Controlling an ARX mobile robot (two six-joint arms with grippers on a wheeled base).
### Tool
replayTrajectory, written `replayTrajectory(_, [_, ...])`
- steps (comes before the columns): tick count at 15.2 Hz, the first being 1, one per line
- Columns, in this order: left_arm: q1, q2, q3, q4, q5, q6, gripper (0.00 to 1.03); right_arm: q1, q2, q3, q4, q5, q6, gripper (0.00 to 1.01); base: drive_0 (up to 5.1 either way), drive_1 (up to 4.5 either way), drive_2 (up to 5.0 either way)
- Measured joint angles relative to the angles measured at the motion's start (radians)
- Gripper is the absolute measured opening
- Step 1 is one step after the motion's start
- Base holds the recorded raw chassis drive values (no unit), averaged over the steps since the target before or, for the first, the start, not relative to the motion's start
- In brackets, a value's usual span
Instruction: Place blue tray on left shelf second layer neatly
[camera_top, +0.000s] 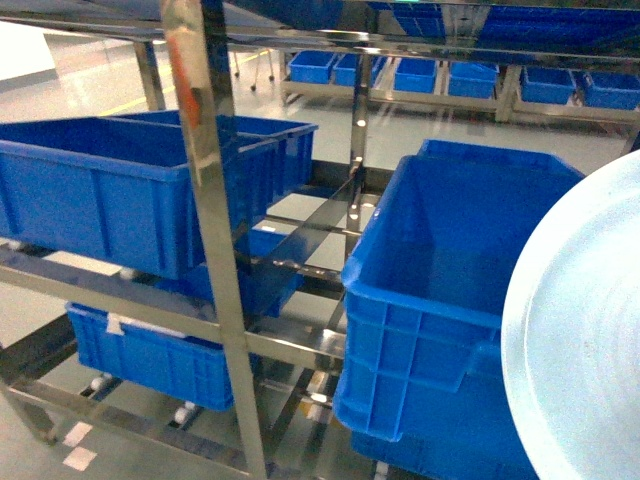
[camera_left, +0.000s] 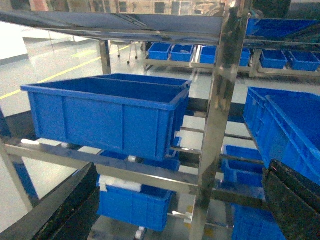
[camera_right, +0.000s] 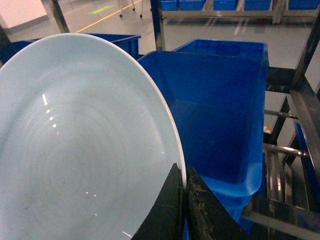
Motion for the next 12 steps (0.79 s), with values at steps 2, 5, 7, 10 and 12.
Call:
replayTrajectory(2, [0.0, 0.0, 0.0, 0.0, 0.0, 0.0, 0.98, 0.001, 0.0, 0.0, 0.003, -0.001, 0.0, 0.02, -1.7, 1.57, -5.1])
replayTrajectory(5, [-0.001, 0.0, 0.0, 0.001, 0.0, 0.0, 0.98, 0.0, -0.001, 0.0, 0.003, 0.0, 0.0, 0.02, -1.6, -0.46, -2.7])
replayTrajectory(7, [-0.001, 0.0, 0.0, 0.001, 0.0, 0.0, 0.98, 0.0, 0.0, 0.0, 0.002, 0.0, 0.0, 0.02, -1.4, -1.41, -1.4])
replayTrajectory(10, [0.0, 0.0, 0.0, 0.001, -0.001, 0.0, 0.98, 0.0, 0.0, 0.0, 0.002, 0.0, 0.0, 0.02, -1.7, -1.75, -1.7])
replayTrajectory(12, [-0.001, 0.0, 0.0, 0.0, 0.0, 0.0, 0.98, 0.0, 0.0, 0.0, 0.002, 0.0, 0.0, 0.02, -1.7, -1.75, -1.7])
